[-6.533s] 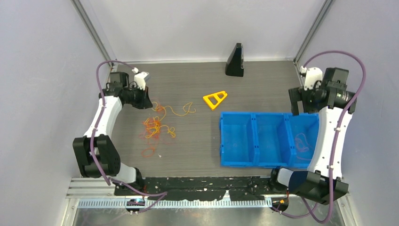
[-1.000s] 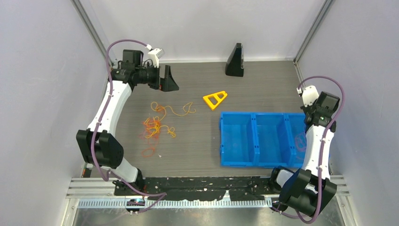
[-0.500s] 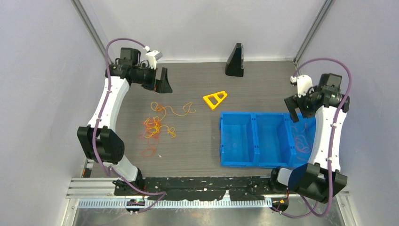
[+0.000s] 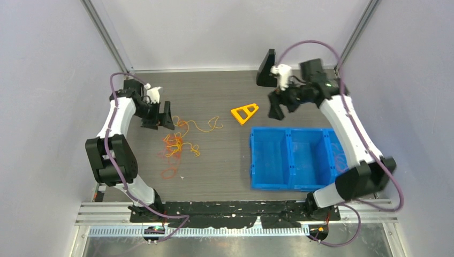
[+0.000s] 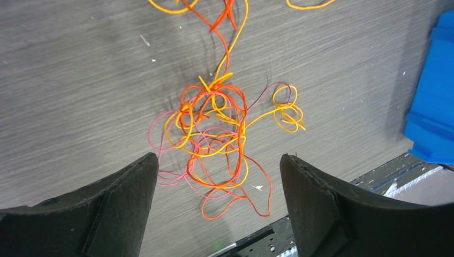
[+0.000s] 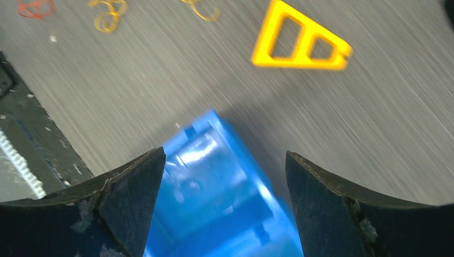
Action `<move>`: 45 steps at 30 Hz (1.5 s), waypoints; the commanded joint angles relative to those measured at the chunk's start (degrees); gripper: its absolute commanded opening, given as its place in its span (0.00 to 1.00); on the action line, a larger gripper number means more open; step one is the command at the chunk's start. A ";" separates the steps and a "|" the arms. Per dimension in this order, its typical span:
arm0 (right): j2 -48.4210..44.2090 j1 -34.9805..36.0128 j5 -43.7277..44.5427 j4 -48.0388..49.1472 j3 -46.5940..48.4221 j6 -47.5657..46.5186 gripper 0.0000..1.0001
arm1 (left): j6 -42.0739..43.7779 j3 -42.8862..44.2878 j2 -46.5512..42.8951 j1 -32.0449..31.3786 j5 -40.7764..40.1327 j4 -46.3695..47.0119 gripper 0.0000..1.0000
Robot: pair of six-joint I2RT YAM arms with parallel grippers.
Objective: Untangle the cables
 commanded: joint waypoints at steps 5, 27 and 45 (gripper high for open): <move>25.79 19.22 -2.56 17.72 19.48 11.05 0.79 | -4.66 -2.85 2.02 1.80 1.08 2.65 0.77; 59.04 27.36 5.68 32.20 42.26 19.98 0.58 | -10.06 -5.80 4.54 5.06 6.58 5.85 0.79; 60.01 27.97 2.47 35.83 35.18 37.19 0.41 | -13.10 -7.78 5.54 4.98 8.02 7.73 0.81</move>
